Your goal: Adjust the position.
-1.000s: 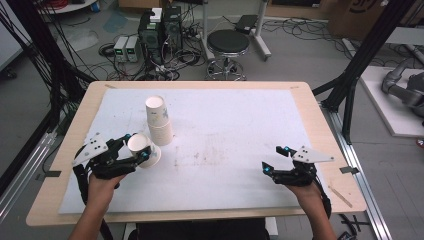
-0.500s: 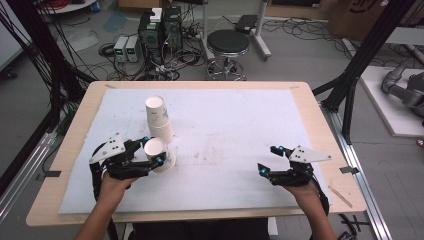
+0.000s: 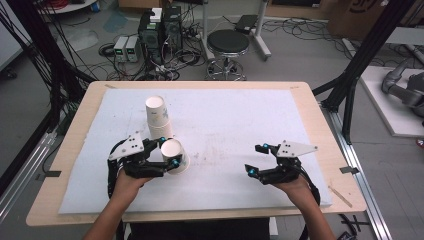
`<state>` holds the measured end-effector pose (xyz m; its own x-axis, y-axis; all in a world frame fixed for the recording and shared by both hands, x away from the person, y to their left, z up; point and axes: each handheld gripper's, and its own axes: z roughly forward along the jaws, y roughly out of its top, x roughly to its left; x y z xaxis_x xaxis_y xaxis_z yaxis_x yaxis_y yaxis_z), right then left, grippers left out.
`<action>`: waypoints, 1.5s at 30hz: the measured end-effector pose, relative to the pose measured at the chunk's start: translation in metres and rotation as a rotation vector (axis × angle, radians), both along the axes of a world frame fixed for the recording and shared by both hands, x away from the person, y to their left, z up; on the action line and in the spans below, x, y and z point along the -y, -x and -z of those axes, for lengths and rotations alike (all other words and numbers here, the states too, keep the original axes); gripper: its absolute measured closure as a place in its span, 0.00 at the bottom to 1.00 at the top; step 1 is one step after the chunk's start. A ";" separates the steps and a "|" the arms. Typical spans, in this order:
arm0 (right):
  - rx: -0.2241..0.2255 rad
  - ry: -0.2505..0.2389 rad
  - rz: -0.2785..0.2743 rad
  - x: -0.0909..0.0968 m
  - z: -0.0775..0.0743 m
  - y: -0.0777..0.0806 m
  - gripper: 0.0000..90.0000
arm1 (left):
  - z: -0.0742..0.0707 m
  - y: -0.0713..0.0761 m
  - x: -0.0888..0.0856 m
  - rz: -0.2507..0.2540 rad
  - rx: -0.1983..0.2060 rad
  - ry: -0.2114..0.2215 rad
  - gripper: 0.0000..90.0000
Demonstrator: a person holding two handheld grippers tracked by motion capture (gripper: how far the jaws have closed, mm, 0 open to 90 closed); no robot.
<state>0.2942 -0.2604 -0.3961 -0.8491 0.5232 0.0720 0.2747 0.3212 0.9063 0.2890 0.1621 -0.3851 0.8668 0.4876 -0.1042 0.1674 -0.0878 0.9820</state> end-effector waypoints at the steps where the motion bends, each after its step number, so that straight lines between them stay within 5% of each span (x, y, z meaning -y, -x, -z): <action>1: -0.001 -0.002 -0.013 -0.003 -0.001 -0.001 0.23 | -0.001 -0.001 0.004 0.007 0.000 0.004 0.39; 17: 0.030 -0.017 -0.147 -0.041 -0.010 -0.011 0.23 | -0.006 -0.008 0.032 0.104 -0.001 0.010 0.39; 24: -0.002 -0.017 -0.232 -0.061 -0.006 -0.011 0.23 | -0.007 -0.008 0.045 0.153 -0.001 0.010 0.39; 26: 0.042 -0.017 -0.222 -0.064 -0.004 -0.013 0.23 | -0.007 -0.008 0.049 0.165 -0.004 0.012 0.39; 28: 0.010 -0.021 -0.242 -0.067 -0.002 -0.011 0.23 | -0.007 -0.009 0.052 0.175 -0.003 0.006 0.39; 45: -0.007 -0.037 -0.341 -0.081 0.002 -0.006 0.23 | -0.006 -0.009 0.082 0.288 -0.016 0.015 0.39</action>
